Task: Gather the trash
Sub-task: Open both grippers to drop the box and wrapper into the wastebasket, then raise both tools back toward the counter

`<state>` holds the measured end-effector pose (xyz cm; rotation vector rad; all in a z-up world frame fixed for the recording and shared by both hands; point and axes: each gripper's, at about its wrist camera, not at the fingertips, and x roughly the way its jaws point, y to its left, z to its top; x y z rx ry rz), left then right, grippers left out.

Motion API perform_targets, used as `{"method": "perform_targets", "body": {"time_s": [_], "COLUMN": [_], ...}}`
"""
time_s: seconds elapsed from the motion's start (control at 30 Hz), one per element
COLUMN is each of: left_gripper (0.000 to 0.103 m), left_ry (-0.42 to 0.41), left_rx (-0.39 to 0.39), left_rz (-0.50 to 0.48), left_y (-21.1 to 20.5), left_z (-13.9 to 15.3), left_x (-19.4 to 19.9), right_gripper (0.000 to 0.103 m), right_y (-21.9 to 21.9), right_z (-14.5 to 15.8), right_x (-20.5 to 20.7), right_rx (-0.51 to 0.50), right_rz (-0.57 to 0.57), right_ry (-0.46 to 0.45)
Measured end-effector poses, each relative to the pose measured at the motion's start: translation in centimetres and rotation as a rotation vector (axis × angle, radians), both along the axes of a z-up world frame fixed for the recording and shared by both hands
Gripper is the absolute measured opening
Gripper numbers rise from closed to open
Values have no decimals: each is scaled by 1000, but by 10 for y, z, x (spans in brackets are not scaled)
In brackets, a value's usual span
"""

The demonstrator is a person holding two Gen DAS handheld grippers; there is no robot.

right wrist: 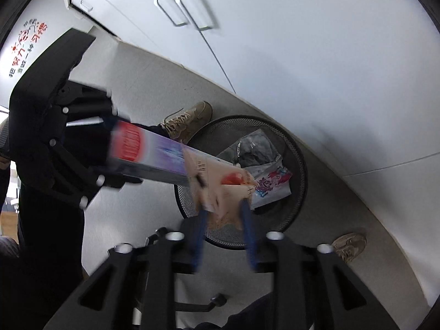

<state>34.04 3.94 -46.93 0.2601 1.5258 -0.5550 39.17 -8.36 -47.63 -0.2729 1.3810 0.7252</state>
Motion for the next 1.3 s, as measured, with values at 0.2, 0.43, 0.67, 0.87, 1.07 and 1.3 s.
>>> {"method": "perform_targets", "body": {"time_s": [0.2, 0.43, 0.67, 0.87, 1.07, 1.3], "left_gripper": [99, 99, 99, 99, 99, 99], "left_ry": [44, 38, 5, -68, -241, -425], "left_rx": [-64, -73, -86, -98, -149, -195], "left_rz": [17, 12, 28, -4, 39, 83], "left_y": [9, 8, 11, 13, 39, 67], "left_z": [8, 21, 43, 86, 172, 266], "left_x": [0, -6, -6, -7, -8, -14], "right_gripper": [95, 97, 97, 97, 97, 97], "right_y": [-12, -9, -4, 3, 4, 6], "right_z": [10, 30, 46, 82, 159, 250], "right_x": [5, 3, -3, -10, -17, -45], "right_rx": [47, 45, 68, 91, 172, 192], "right_rz": [-28, -9, 14, 29, 75, 193], "right_ry": [-1, -22, -53, -118, -227, -408]}}
